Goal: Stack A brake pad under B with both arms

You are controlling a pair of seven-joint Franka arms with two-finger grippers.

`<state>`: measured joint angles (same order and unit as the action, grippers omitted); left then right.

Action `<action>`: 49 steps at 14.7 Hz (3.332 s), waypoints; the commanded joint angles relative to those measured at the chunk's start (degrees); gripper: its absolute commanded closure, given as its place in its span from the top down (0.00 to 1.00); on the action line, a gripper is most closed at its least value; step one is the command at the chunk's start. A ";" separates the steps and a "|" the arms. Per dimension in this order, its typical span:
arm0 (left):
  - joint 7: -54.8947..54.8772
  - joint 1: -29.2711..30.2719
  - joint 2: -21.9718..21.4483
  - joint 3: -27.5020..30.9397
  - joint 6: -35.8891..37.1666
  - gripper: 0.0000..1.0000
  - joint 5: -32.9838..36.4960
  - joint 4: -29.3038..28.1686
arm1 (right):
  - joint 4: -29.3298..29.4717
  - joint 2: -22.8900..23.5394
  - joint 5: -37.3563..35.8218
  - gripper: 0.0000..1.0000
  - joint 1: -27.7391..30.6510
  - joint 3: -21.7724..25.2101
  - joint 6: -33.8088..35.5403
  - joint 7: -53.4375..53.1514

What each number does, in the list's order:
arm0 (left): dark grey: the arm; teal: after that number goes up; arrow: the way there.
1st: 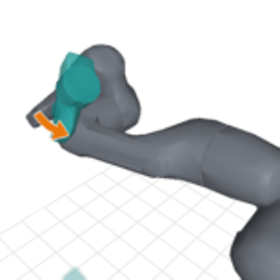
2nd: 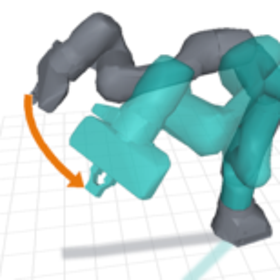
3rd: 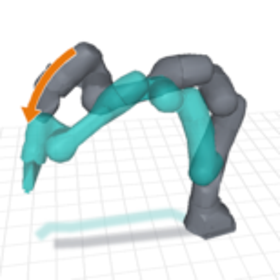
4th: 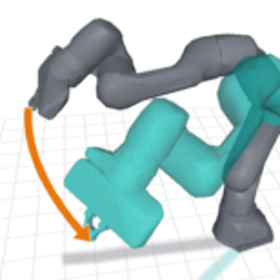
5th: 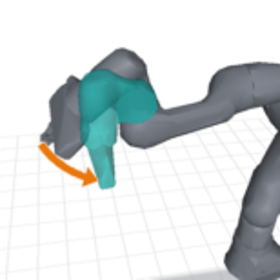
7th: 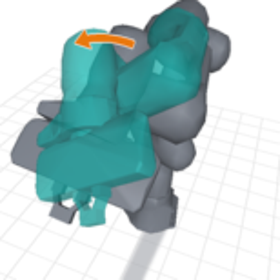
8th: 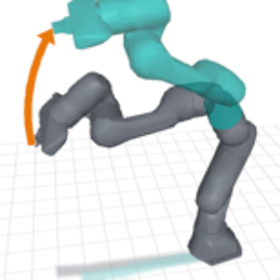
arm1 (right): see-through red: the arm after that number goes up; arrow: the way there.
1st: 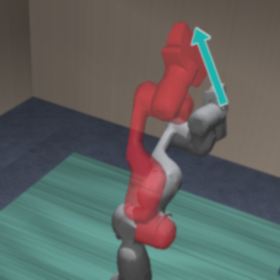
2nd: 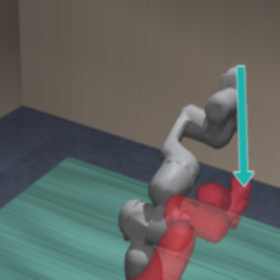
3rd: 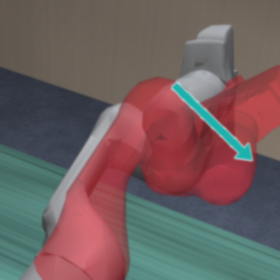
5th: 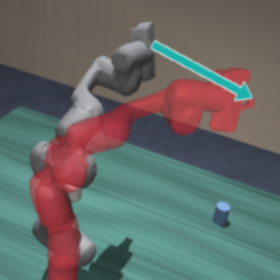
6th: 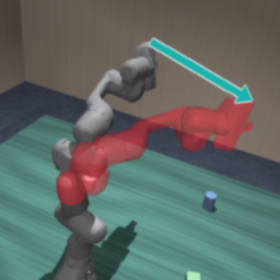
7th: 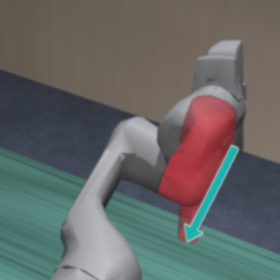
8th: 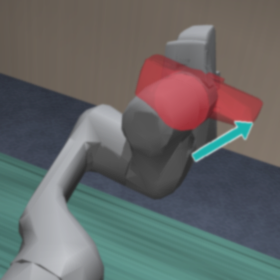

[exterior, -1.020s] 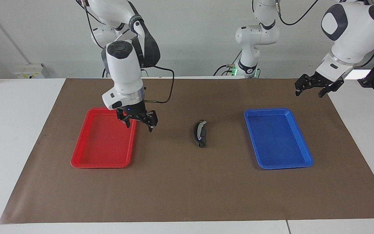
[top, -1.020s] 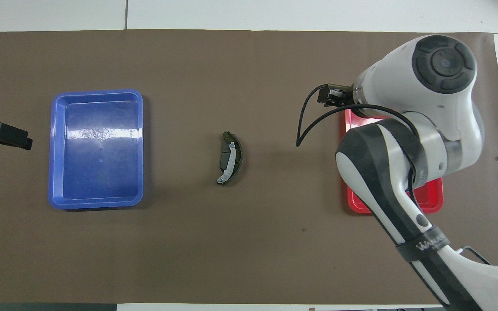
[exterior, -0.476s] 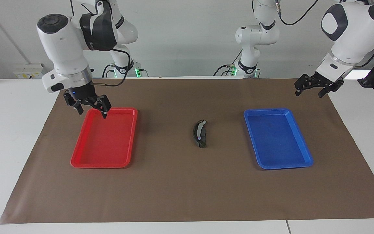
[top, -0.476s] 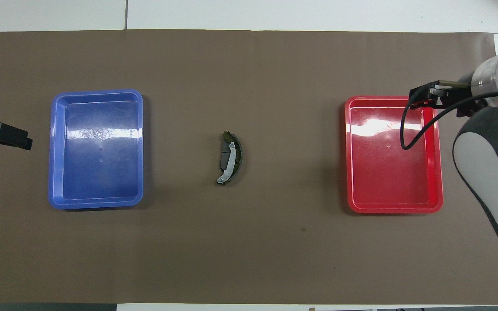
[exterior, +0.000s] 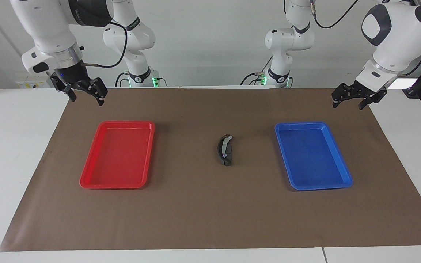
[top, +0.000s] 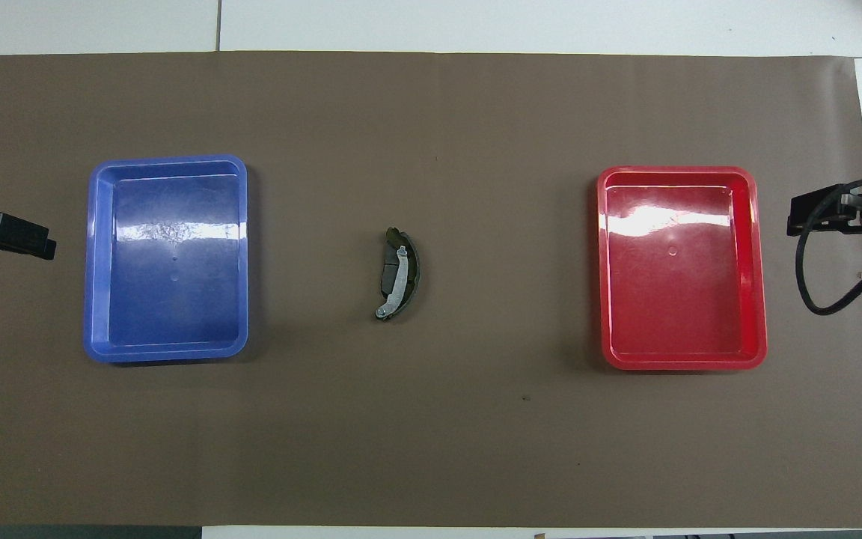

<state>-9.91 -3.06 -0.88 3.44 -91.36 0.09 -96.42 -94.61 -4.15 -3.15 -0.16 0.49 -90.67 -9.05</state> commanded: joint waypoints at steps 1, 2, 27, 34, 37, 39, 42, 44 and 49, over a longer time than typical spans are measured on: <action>-0.73 0.60 0.09 -0.37 0.40 1.00 -0.09 0.27 | 2.32 1.78 0.17 1.00 1.12 -0.49 1.90 2.73; -0.73 0.60 0.09 -0.37 0.40 1.00 -0.09 0.27 | 2.15 1.69 0.25 1.00 0.95 -0.49 2.08 2.64; -0.73 0.60 0.09 -0.37 0.40 1.00 -0.09 0.27 | 6.98 2.48 1.92 1.00 1.04 -0.58 7.44 5.72; -0.73 0.60 0.09 -0.37 0.40 1.00 -0.09 0.27 | 6.81 2.31 1.84 1.00 0.86 -0.58 7.35 5.72; -0.73 0.60 0.09 -0.37 0.40 1.00 -0.09 0.27 | 6.81 2.31 1.84 1.00 0.77 -0.58 7.35 5.72; -0.73 0.60 0.09 -0.37 0.40 1.00 -0.09 0.27 | 6.72 2.31 1.84 1.00 0.77 -0.58 7.35 5.72; -0.73 0.60 0.09 -0.37 0.40 1.00 -0.09 0.27 | 6.72 2.31 1.84 1.00 0.77 -0.58 7.35 5.72; -0.73 0.60 0.09 -0.37 0.40 1.00 -0.09 0.27 | 6.72 2.22 1.84 1.00 0.77 -0.58 7.35 5.72; -0.73 0.60 0.09 -0.37 0.40 1.00 -0.09 0.27 | 6.63 2.22 1.84 1.00 0.86 -0.58 7.35 5.72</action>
<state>-9.91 -3.06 -0.88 3.44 -91.36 0.09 -96.42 -88.43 -2.18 -1.44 0.09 0.30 -83.79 -4.63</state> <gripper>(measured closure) 0.000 0.000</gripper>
